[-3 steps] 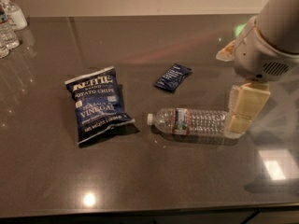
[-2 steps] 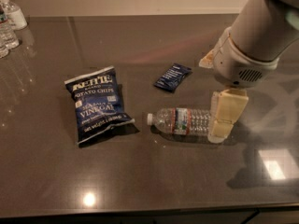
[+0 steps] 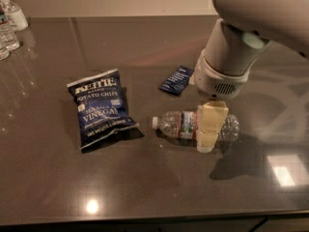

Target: Place water bottle upright

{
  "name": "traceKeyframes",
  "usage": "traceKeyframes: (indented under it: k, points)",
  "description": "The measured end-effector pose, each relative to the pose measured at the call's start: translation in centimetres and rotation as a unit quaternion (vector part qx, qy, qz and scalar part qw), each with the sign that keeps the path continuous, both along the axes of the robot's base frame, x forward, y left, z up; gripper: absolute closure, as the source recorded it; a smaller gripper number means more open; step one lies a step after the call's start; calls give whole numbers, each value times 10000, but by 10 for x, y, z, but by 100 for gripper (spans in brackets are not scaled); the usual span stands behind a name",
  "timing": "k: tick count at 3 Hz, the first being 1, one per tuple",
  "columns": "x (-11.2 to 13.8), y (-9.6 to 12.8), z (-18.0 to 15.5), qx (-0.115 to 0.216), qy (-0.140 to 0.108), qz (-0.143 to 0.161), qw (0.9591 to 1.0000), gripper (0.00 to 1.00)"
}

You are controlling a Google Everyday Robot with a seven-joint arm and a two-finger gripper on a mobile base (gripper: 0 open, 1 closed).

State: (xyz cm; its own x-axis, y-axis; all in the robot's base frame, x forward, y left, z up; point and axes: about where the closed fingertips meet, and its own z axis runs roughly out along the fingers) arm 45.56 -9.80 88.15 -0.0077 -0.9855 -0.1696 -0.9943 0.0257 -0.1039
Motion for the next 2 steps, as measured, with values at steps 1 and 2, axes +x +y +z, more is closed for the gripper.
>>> traceKeyframes:
  k: [1,2]
  points:
    - [6,7,-28,-157,198,-140,9996,0]
    - [6,8,-35,-215,246,-176,9993,2]
